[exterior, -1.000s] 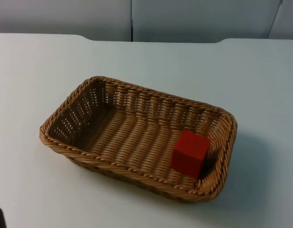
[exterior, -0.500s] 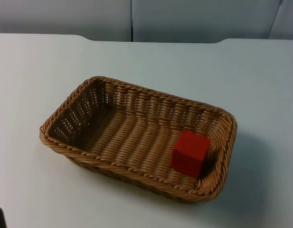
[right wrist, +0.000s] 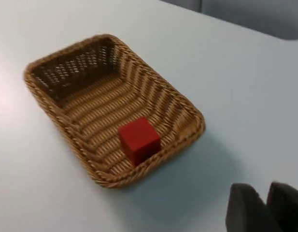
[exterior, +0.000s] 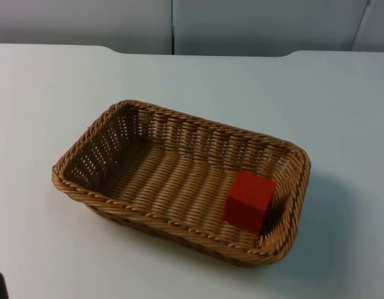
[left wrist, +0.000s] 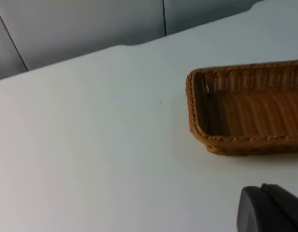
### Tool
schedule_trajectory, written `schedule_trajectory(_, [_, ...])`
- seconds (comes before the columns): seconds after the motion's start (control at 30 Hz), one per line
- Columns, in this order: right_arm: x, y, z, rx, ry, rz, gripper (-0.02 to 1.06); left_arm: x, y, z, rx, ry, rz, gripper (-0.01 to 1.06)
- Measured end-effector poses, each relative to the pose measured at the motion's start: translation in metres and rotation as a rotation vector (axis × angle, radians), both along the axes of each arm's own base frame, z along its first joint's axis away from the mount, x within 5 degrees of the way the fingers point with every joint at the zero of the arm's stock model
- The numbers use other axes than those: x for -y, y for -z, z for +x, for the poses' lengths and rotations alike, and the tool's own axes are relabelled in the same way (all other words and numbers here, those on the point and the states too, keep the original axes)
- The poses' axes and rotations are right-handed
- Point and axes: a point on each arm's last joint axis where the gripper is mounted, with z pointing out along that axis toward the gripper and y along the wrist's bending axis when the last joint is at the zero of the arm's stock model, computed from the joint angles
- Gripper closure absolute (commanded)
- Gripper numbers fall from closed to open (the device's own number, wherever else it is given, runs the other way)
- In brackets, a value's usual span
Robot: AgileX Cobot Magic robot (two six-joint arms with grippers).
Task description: Pick up the basket with the left hand and place the cube into the basket with the right hand.
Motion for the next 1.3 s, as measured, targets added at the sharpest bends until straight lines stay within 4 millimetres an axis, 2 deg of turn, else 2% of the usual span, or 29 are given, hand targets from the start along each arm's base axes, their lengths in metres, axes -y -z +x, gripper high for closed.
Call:
schedule_trajectory(0.17, [0.002,0.0,-0.014,0.016,-0.129,0.016,0.91,0.004,0.012,0.006,-0.038,0.015,-0.017,1.05])
schedule_trajectory(0.33, [0.006,0.004,-0.027,0.01,-0.233,-0.004,0.91,0.004,0.012,0.007,-0.03,0.018,-0.025,1.05])
schedule_trajectory(0.57, [0.018,0.009,-0.041,-0.002,-0.271,0.012,0.91,0.004,0.012,0.007,-0.03,0.018,-0.025,1.05])
schedule_trajectory(0.83, [0.037,0.011,-0.061,0.079,-0.307,0.129,0.91,0.004,0.011,0.007,-0.028,0.018,-0.025,1.05])
schedule_trajectory(0.97, [0.035,0.015,-0.062,0.057,-0.324,0.126,0.91,0.004,0.011,0.007,-0.028,0.018,-0.025,1.05])
schedule_trajectory(1.17, [0.022,0.042,-0.058,-0.03,-0.371,0.071,0.91,0.004,0.011,0.007,-0.028,0.018,-0.025,1.05])
schedule_trajectory(1.3, [0.02,0.042,-0.058,-0.025,-0.387,0.08,0.91,0.004,0.011,0.007,-0.028,0.018,-0.025,1.05])
